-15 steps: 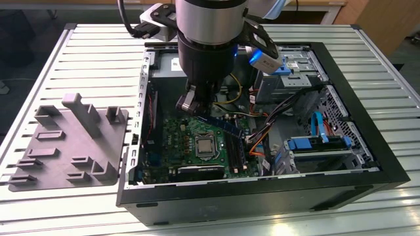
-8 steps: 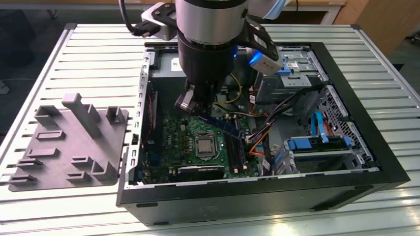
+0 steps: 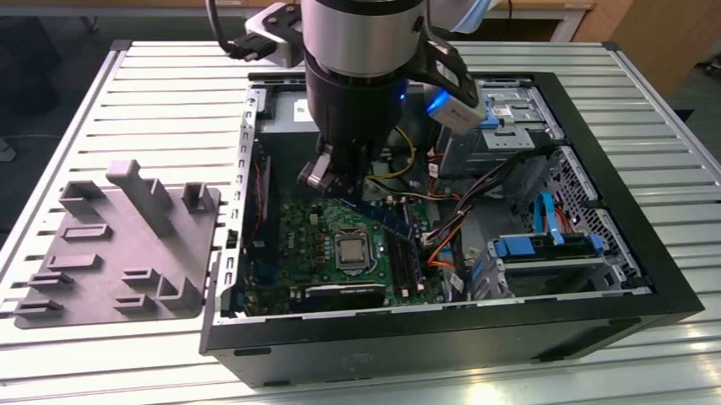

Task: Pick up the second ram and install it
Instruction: 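Insert the second ram into the second slot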

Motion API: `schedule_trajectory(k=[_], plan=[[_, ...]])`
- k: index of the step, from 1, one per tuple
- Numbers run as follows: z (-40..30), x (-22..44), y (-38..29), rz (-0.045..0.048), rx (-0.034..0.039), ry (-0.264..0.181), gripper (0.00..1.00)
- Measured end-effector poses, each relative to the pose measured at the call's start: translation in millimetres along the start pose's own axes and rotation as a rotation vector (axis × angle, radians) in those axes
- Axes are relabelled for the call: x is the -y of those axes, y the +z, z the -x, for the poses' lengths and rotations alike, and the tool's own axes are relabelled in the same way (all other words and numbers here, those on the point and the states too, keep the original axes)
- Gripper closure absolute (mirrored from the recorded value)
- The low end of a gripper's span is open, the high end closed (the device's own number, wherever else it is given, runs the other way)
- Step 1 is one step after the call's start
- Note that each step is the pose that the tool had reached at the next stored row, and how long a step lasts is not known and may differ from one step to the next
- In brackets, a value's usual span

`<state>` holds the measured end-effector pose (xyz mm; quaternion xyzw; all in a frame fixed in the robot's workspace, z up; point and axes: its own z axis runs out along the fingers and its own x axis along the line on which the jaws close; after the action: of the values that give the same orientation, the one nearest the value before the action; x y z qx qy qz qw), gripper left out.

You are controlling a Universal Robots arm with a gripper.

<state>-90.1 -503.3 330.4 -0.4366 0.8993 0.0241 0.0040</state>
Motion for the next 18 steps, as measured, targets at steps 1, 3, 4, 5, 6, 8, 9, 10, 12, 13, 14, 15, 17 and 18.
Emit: schedule_trajectory(k=[1, 3, 4, 5, 6, 8, 9, 10, 12, 13, 14, 15, 17, 18], plan=[[0.0, 0.0, 0.0, -0.0001, 0.0002, 0.005, 0.89], [0.0, 0.0, 0.0, -0.0004, 0.0006, 0.014, 0.89], [0.0, 0.0, 0.0, -0.0005, 0.0007, 0.019, 0.89], [0.0, 0.0, 0.0, -0.0007, 0.0009, 0.024, 0.89], [0.0, 0.0, 0.0, -0.0008, 0.0012, 0.03, 0.89], [0.0, 0.0, 0.0, -0.0011, 0.0015, 0.04, 0.89], [0.0, 0.0, 0.0, -0.0013, 0.0017, 0.045, 0.89], [0.0, 0.0, 0.0, -0.0014, 0.002, 0.05, 0.89], [0.0, 0.0, 0.0, -0.0017, 0.0024, 0.061, 0.89], [0.0, 0.1, 0.0, -0.0019, 0.0026, 0.066, 0.89], [0.0, 0.0, 0.0, -0.002, 0.0028, 0.071, 0.89], [0.0, 0.0, 0.0, -0.0021, 0.0031, 0.076, 0.89], [0.0, 0.0, 0.0, -0.0024, 0.0035, 0.087, 0.89], [0.0, 0.0, 0.0, -0.0026, 0.0037, 0.093, 0.89]])
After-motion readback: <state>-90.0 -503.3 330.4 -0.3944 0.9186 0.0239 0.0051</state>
